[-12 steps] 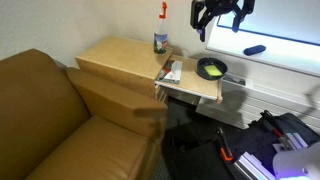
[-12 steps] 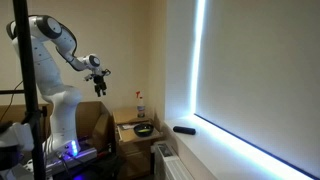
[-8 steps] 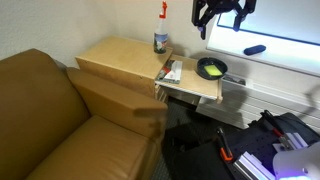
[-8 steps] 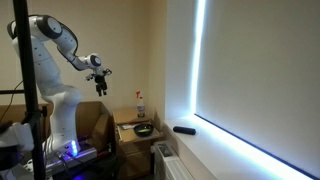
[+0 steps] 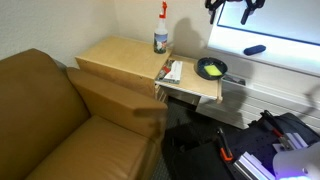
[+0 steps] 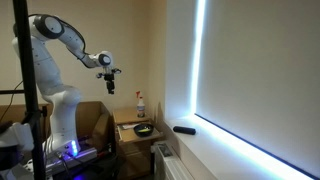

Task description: Take the bowl and put it on the drawer counter

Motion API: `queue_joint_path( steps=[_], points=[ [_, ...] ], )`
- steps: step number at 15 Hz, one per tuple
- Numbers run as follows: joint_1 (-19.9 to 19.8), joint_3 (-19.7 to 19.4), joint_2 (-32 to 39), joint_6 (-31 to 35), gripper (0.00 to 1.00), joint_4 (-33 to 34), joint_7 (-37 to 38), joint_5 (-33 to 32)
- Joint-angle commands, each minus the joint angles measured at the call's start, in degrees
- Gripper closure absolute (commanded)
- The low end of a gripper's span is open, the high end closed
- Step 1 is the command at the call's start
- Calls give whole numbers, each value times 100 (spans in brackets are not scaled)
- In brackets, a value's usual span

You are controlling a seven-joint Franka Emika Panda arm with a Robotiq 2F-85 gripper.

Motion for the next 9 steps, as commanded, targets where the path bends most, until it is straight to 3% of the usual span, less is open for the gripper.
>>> queue_joint_path(
  steps=[1, 4, 9],
  points=[
    [16, 13, 2, -12, 0, 7, 7, -4],
    [-353, -230, 747, 223, 0, 133, 515, 54],
    [-691, -1005, 1873, 697, 0, 352, 595, 325]
  ],
)
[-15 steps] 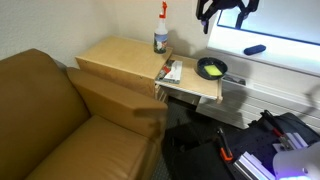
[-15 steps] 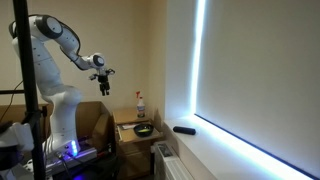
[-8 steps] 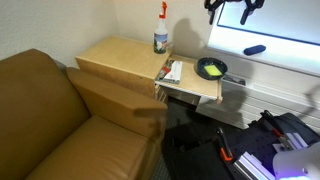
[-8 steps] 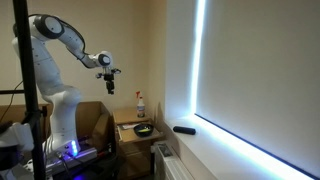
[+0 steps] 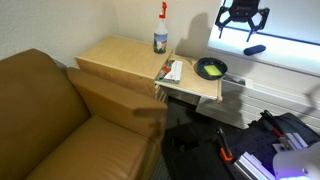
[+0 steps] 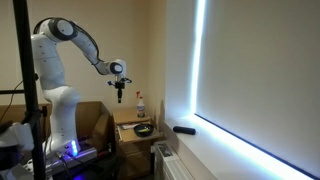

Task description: Take the bowl and put it on the drawer counter

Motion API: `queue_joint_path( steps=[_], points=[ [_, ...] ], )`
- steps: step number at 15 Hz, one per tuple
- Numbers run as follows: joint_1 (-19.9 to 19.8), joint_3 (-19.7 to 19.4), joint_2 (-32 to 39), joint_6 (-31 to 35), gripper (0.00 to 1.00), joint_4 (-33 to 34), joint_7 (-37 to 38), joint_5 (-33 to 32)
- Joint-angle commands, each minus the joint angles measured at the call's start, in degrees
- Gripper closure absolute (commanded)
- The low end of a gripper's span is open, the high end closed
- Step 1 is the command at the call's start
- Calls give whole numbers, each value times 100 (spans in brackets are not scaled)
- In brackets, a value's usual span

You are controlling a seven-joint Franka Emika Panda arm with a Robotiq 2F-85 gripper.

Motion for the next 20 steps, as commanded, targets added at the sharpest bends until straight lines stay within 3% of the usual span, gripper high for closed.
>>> queue_joint_path(
  steps=[1, 5, 6, 10, 14, 17, 20],
  points=[
    [-153, -423, 1007, 340, 0, 354, 14, 446],
    [-25, -655, 1383, 311, 0, 519, -272, 1376],
    [-35, -659, 1280, 315, 0, 371, -84, 999],
    [1, -661, 1366, 314, 0, 484, -145, 1231],
    [-127, -896, 2074, 1342, 0, 597, 351, 482],
    [-149, -1282, 2692, 2481, 0, 770, 580, -233],
    [-147, -1497, 3284, 3092, 0, 1062, 396, 107]
  ],
)
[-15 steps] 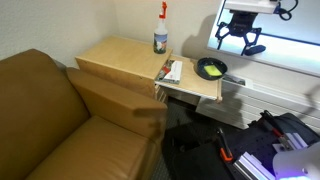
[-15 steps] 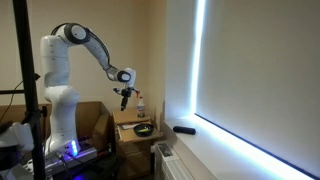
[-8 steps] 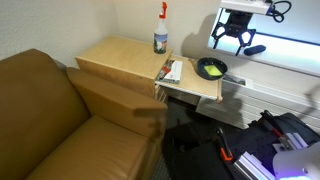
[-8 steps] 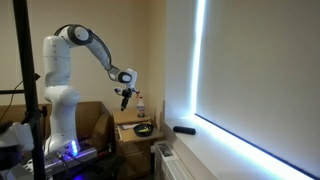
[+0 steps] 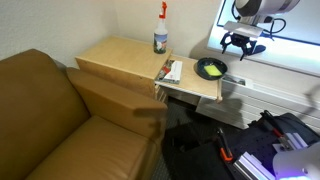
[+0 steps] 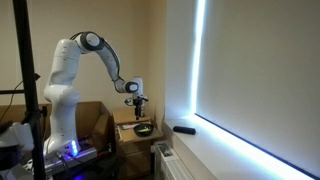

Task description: Take the bowl and put it on the drawer counter

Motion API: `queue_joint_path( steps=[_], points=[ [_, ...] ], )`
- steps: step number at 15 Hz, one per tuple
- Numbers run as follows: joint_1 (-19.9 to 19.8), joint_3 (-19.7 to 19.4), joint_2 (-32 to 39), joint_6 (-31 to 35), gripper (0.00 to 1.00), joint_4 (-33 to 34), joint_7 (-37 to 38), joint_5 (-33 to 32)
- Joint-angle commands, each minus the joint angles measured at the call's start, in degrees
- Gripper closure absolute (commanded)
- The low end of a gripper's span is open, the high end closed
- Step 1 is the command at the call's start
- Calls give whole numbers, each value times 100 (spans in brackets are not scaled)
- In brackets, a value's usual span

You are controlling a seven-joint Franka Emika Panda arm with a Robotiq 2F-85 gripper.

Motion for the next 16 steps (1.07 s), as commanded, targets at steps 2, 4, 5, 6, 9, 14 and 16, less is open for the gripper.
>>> queue_joint_path(
  steps=[2, 4, 5, 6, 9, 14, 16],
  points=[
    [-153, 65, 927, 284, 0, 671, -464, 909],
    [-52, 15, 966, -143, 0, 844, -303, 1293],
    [83, -146, 870, 215, 0, 580, -346, 1070],
    [83, -128, 943, 107, 0, 682, -337, 1187],
    [106, -188, 1145, 96, 0, 837, -329, 1107],
    [-66, -229, 1653, 56, 0, 966, -890, 1175],
    [-17, -303, 1811, 330, 0, 983, -1009, 1150]
  ],
)
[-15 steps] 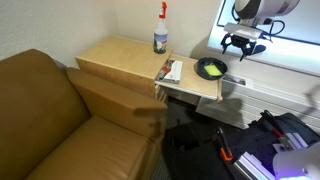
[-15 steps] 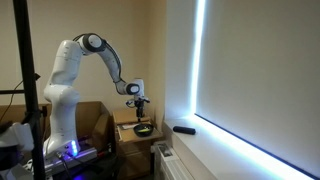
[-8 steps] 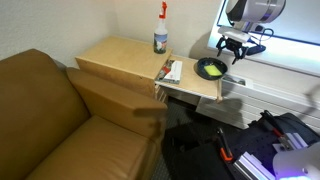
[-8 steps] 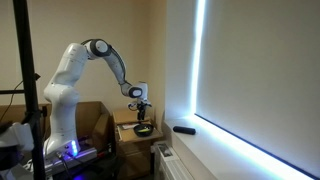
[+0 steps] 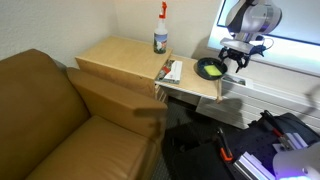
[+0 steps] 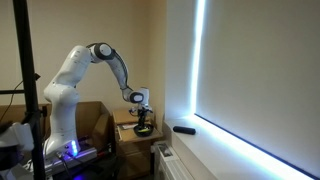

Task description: Take the bowl and put it on the drawer counter

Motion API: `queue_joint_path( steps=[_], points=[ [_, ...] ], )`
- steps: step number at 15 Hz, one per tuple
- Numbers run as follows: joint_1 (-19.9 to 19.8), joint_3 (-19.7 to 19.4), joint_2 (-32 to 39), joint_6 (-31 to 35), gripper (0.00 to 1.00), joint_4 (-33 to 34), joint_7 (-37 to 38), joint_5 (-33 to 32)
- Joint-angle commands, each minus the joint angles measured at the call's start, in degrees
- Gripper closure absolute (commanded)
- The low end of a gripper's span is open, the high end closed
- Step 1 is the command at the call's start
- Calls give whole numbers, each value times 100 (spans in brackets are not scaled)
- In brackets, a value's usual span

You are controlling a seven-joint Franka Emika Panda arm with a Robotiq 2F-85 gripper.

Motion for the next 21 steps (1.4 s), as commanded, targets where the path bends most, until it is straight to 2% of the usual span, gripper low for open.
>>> queue_joint_path(
  steps=[1, 4, 5, 9, 11, 18, 21],
  points=[
    [4, -76, 356, 311, 0, 184, -309, 30],
    [46, -134, 637, 637, 0, 342, -138, 179],
    [92, -152, 423, 357, 0, 198, -195, 133],
    [143, -235, 688, 524, 0, 366, -128, 103],
    [2, -75, 704, 614, 0, 352, -305, 236],
    [15, -117, 949, 351, 0, 531, -253, 219],
    [-36, -27, 1018, 519, 0, 572, -227, 408]
  ],
)
